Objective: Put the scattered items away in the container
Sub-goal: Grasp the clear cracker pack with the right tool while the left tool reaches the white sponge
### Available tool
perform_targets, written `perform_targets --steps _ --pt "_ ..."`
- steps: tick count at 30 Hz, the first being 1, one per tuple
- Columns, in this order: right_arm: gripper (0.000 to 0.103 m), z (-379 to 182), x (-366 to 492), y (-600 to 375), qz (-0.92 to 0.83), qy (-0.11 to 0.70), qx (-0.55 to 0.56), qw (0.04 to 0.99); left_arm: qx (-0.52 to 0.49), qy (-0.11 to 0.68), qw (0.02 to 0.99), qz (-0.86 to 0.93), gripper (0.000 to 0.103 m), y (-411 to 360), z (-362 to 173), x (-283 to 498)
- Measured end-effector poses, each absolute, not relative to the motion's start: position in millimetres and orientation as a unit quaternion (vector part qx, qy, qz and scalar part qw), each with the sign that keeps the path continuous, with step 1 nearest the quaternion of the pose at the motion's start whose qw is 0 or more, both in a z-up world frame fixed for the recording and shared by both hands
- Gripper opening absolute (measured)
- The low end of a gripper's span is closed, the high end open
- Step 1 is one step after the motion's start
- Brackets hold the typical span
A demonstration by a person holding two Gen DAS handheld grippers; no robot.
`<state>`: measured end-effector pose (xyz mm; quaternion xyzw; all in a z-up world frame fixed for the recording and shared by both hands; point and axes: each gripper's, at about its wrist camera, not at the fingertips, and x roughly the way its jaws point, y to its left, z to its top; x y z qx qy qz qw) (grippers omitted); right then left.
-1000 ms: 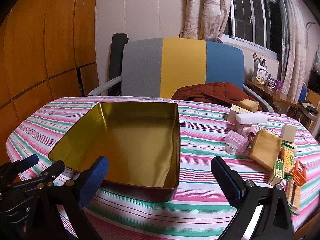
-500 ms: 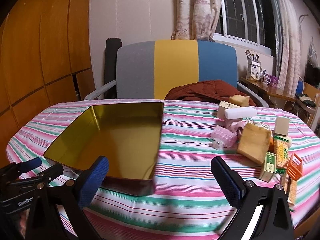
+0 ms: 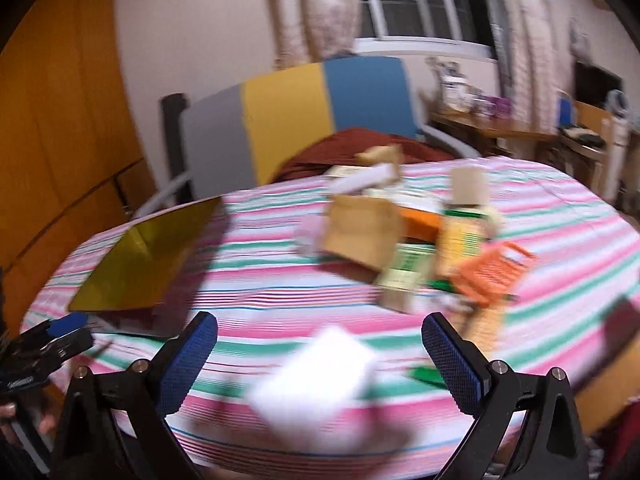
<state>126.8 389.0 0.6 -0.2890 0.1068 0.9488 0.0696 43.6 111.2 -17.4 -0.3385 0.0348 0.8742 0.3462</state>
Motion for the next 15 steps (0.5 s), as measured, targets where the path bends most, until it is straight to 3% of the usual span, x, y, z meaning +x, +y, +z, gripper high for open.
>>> perform_targets --steps 15 --pt "0.103 -25 120 441 0.925 0.134 -0.333 0.124 -0.33 0.136 0.482 0.8 0.082 214 -29 69"
